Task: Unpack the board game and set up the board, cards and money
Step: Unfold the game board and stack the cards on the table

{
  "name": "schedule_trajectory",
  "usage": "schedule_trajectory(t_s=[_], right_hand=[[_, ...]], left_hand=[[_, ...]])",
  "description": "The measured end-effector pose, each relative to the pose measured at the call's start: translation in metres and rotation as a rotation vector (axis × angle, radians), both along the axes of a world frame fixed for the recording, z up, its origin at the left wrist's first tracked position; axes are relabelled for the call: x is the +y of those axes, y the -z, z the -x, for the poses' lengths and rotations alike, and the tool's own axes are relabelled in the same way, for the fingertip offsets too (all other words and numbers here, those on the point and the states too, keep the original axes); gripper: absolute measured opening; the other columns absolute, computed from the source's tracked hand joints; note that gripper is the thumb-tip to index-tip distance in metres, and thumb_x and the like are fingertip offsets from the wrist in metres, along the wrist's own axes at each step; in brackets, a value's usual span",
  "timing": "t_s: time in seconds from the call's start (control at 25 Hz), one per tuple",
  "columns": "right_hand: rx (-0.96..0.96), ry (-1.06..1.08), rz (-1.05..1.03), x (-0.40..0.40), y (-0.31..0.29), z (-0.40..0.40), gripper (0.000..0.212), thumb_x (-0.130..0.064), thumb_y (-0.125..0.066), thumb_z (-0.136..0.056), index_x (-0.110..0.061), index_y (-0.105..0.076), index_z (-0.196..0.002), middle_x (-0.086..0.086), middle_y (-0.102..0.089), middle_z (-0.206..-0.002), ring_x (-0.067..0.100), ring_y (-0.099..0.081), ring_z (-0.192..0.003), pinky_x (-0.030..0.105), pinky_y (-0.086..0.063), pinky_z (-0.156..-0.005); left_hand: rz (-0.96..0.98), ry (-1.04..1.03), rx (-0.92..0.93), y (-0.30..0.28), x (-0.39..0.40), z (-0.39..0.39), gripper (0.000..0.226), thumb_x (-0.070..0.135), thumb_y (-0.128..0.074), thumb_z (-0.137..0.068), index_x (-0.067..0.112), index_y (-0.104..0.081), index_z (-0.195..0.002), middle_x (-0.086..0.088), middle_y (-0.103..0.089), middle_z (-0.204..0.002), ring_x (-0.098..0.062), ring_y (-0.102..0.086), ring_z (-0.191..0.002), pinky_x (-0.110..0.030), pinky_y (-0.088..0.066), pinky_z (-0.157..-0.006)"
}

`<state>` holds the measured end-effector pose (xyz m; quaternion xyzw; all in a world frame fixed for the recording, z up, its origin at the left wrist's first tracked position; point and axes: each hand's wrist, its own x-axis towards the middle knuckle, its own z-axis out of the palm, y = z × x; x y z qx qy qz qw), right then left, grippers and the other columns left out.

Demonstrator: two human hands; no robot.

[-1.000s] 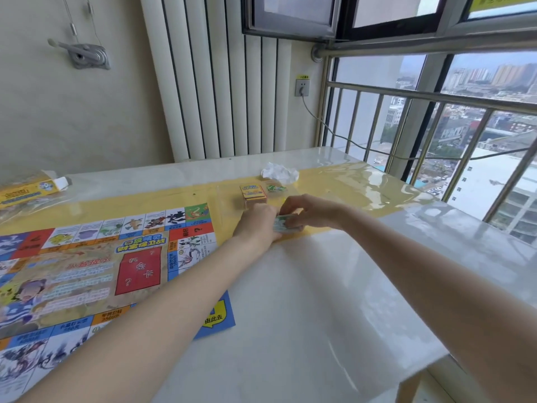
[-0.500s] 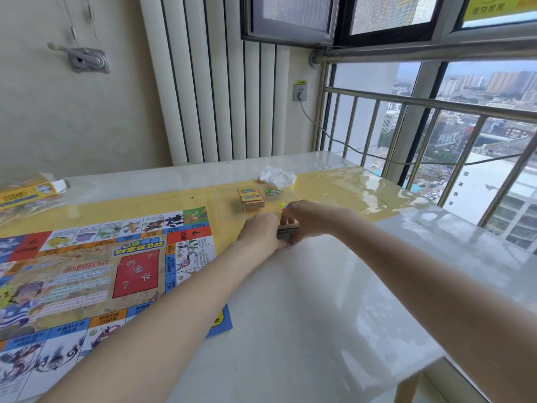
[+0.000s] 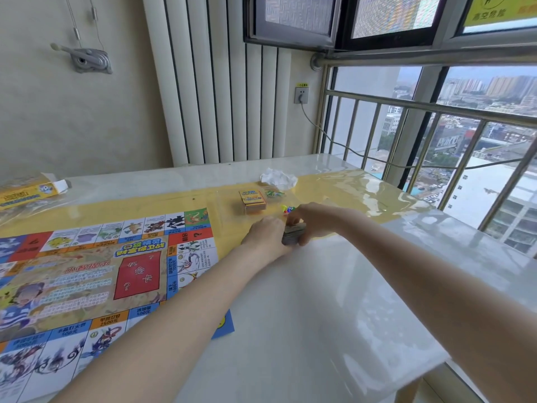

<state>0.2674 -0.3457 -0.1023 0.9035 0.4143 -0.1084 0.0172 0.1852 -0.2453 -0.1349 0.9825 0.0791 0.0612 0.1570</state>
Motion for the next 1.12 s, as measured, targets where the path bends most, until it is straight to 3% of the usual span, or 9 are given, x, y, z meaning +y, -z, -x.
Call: schedule_trajectory(t_s=[0.2,0.32,0.56,0.64,0.72,0.88,0.96,1.04,1.12], right_hand=[[0.022,0.007,-0.057,-0.001,0.005,-0.002,0.053,-0.013,-0.070,-0.077,-0.012,-0.051,-0.126,0.009,-0.054,-0.126,0.026,-0.049,-0.111,0.028,-0.036,-0.075],[0.021,0.018,-0.070,-0.004,0.004,-0.002,0.056,-0.015,-0.070,-0.078,-0.013,-0.048,-0.129,0.009,-0.052,-0.128,0.026,-0.048,-0.113,0.029,-0.038,-0.083],[0.023,-0.002,-0.064,-0.003,-0.007,0.001,0.059,-0.023,-0.073,-0.076,-0.017,-0.047,-0.129,0.005,-0.052,-0.126,0.023,-0.049,-0.109,0.028,-0.037,-0.080],[0.017,0.002,-0.075,-0.001,-0.023,0.002,0.057,-0.032,-0.072,-0.076,-0.018,-0.049,-0.126,0.002,-0.053,-0.123,0.019,-0.049,-0.102,0.029,-0.038,-0.080],[0.013,0.010,-0.188,0.006,-0.039,0.000,0.046,-0.034,-0.069,-0.079,-0.015,-0.056,-0.119,0.002,-0.060,-0.115,0.018,-0.054,-0.096,0.028,-0.041,-0.080],[-0.055,0.048,-0.401,0.049,-0.038,-0.013,0.019,-0.015,-0.059,-0.086,-0.008,-0.067,-0.102,0.010,-0.067,-0.106,0.026,-0.060,-0.101,0.035,-0.048,-0.089],[-0.071,0.092,-0.380,0.070,-0.022,-0.020,0.026,-0.009,-0.047,-0.089,-0.014,-0.066,-0.105,0.008,-0.065,-0.111,0.025,-0.058,-0.106,0.035,-0.046,-0.093],[-0.035,0.124,-0.328,0.083,-0.007,-0.027,0.035,-0.004,-0.042,-0.090,-0.014,-0.059,-0.119,0.011,-0.060,-0.120,0.026,-0.053,-0.111,0.035,-0.043,-0.094],[-0.027,0.127,-0.314,0.086,0.001,-0.031,0.041,-0.003,-0.042,-0.090,-0.009,-0.048,-0.130,0.013,-0.055,-0.126,0.029,-0.049,-0.116,0.036,-0.041,-0.094]], left_hand=[[0.055,0.053,0.033,0.003,0.019,-0.006,0.032,0.020,-0.064,-0.078,0.006,-0.058,-0.106,-0.011,-0.061,-0.108,-0.028,-0.057,-0.103,-0.028,-0.042,-0.075],[0.085,0.077,0.042,0.000,0.017,-0.006,0.044,0.027,-0.070,-0.077,0.008,-0.056,-0.114,-0.008,-0.060,-0.111,-0.025,-0.056,-0.105,-0.027,-0.041,-0.078],[0.112,0.101,0.020,-0.008,0.022,0.001,0.063,0.033,-0.072,-0.077,0.013,-0.046,-0.131,-0.008,-0.054,-0.123,-0.022,-0.053,-0.109,-0.023,-0.040,-0.082],[0.195,0.083,0.001,-0.017,0.033,0.004,0.067,0.037,-0.071,-0.078,0.013,-0.044,-0.134,-0.005,-0.053,-0.122,-0.017,-0.055,-0.100,-0.023,-0.041,-0.083],[0.299,0.033,-0.080,-0.026,0.048,0.006,0.051,0.036,-0.067,-0.082,0.014,-0.053,-0.125,-0.001,-0.058,-0.114,-0.013,-0.055,-0.091,-0.021,-0.041,-0.080],[0.543,-0.268,-0.255,-0.029,0.085,-0.009,0.023,0.011,-0.047,-0.091,0.009,-0.063,-0.107,-0.009,-0.064,-0.113,-0.024,-0.059,-0.105,-0.028,-0.045,-0.092],[0.769,-0.384,-0.214,-0.027,0.094,-0.021,0.023,0.007,-0.042,-0.088,0.006,-0.062,-0.100,-0.014,-0.064,-0.104,-0.030,-0.060,-0.103,-0.035,-0.047,-0.095],[0.848,-0.417,-0.117,-0.023,0.096,-0.033,0.034,0.006,-0.039,-0.085,-0.006,-0.056,-0.112,-0.017,-0.060,-0.093,-0.031,-0.059,-0.094,-0.033,-0.047,-0.087],[0.871,-0.424,-0.049,-0.023,0.094,-0.043,0.046,0.008,-0.037,-0.083,-0.011,-0.047,-0.125,-0.026,-0.059,-0.109,-0.037,-0.057,-0.103,-0.034,-0.046,-0.085]])
